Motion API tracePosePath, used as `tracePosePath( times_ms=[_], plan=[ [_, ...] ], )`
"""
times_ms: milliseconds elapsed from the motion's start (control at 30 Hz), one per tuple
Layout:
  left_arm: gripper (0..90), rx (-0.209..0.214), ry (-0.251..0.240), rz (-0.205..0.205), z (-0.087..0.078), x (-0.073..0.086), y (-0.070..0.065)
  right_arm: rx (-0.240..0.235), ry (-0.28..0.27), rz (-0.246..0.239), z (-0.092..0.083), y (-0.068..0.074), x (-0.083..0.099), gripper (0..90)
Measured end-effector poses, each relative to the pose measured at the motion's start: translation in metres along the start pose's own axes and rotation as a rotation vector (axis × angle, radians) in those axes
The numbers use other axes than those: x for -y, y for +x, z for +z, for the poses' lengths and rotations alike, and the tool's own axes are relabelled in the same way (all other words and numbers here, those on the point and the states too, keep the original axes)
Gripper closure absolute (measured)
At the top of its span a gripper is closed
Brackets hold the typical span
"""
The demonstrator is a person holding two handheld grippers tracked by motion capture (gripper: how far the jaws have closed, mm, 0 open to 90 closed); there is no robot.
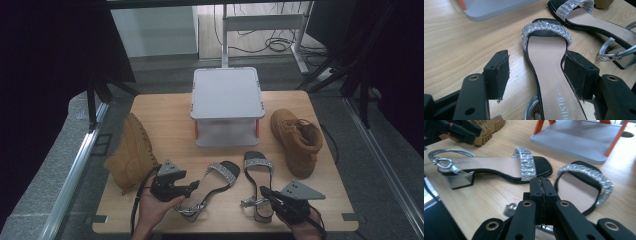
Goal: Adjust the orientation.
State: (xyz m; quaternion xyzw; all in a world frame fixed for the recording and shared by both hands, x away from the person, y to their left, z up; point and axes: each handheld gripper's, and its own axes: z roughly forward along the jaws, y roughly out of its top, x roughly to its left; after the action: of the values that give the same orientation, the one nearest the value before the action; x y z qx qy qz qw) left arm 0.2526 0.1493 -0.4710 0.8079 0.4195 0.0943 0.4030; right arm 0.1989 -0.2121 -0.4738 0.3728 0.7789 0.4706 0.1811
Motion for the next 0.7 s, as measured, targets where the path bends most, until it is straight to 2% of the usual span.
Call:
tracePosePath(
  times_ms=[167, 267, 367, 500, 700],
  plan=[
    [37.4, -0.003, 0.005, 0.001, 0.001, 0.000, -0.001, -0.027, 0.013, -0.018, 0.004, 0.011, 0.003, 89.4],
    [37.3, -0.002, 0.008, 0.005, 0.002, 0.000, -0.001, -0.023, 0.024, -0.025, 0.005, 0.012, 0.004, 89.4],
    [37.2, 0.000, 0.012, 0.005, 0.002, 0.001, -0.001, -0.023, 0.024, -0.008, 0.005, 0.011, 0.006, 89.5],
    [37.2, -0.001, 0.019, 0.002, 0.003, 0.002, -0.001, -0.032, 0.035, -0.014, 0.003, 0.016, 0.009, 89.5],
    [37.0, -0.003, 0.030, 0.007, 0.006, 0.003, -0.002, -0.073, 0.081, -0.014, 0.012, 0.026, 0.021, 89.5]
  ],
)
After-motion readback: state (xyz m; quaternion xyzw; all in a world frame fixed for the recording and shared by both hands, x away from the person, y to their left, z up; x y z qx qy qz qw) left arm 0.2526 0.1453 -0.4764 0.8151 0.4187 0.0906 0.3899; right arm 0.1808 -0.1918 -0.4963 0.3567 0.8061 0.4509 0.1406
